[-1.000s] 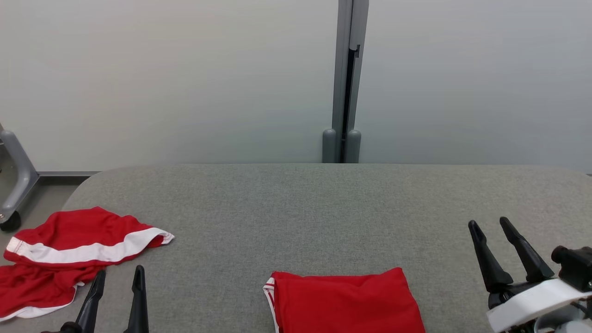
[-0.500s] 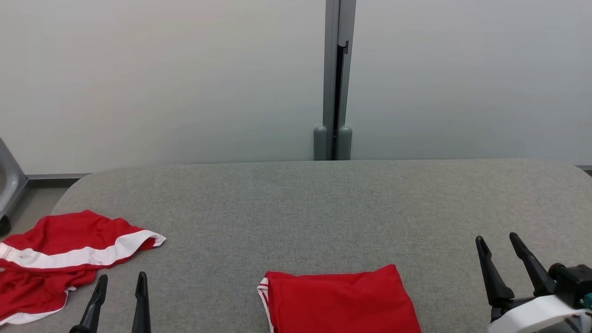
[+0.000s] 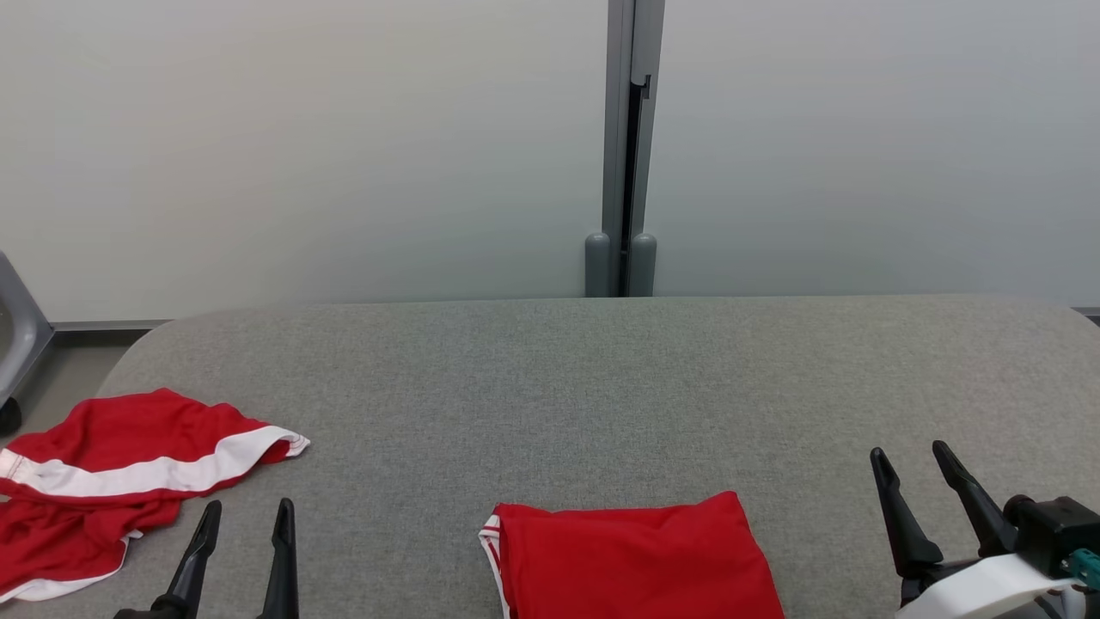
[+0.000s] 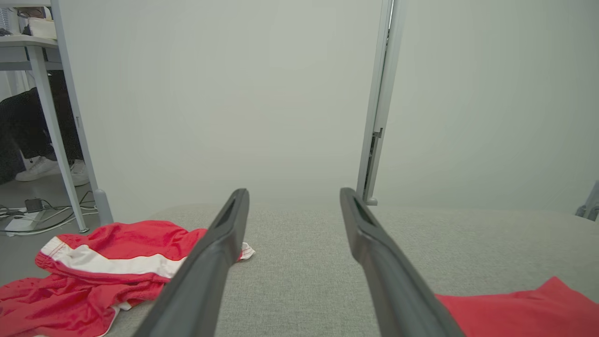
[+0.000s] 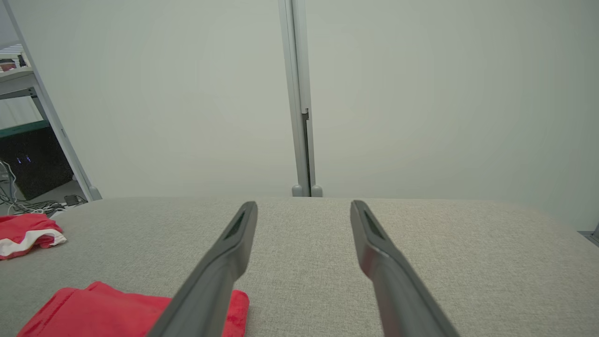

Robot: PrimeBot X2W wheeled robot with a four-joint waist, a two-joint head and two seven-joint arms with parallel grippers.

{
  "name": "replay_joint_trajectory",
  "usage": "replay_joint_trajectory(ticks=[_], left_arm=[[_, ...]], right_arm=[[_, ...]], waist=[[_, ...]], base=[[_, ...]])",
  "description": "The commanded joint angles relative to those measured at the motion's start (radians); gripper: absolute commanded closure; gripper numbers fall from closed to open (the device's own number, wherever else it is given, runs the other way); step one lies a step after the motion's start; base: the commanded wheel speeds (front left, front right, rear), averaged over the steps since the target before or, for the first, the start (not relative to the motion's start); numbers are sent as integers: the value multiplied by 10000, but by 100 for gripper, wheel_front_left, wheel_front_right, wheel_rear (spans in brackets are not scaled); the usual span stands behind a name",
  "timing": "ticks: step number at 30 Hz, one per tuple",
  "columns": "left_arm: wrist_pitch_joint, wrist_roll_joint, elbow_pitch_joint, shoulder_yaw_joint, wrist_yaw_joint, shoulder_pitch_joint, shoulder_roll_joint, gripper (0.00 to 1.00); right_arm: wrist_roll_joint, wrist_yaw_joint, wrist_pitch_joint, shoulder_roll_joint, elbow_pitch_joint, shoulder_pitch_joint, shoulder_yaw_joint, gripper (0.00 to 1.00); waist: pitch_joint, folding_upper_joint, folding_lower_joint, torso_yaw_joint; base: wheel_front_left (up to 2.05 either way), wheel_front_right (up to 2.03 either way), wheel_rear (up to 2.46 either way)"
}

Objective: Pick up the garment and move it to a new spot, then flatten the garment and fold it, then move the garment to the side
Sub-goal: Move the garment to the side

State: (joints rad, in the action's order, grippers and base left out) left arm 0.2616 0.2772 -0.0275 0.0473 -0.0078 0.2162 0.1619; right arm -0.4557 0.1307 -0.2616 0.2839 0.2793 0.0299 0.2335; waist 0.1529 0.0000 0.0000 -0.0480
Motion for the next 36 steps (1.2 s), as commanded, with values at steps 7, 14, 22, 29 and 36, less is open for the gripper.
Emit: replay_joint_trajectory(ticks=[7,14,22,29,36], left_arm=[[44,-109,-2,-22,-92,-229,-16,0],[45,-130,-22,6,-150,-260,-57,0],[43,-146,-34,38,-207,-294,-77,0],[45,-125,-66,79,-245,-312,-81,0],[42,-82,-89,101,-266,-254,-2,0]], right_arm=[[-12,2,-43,-24,19,53,53,0],[-76,2,-43,-72,145,35,228,0],[-735,2,1158,-435,923,687,1031,0],[-1136,2,2904,-774,2262,1313,1301,0],[-1520,2,4220,-1156,3588,1386,1086,0]], waist=[[-27,0,0,16],[-32,0,0,-20],[-68,0,0,-255],[-42,0,0,-778],[-60,0,0,-1301]], base=[[0,0,0],[0,0,0],[0,0,0],[0,0,0],[0,0,0]])
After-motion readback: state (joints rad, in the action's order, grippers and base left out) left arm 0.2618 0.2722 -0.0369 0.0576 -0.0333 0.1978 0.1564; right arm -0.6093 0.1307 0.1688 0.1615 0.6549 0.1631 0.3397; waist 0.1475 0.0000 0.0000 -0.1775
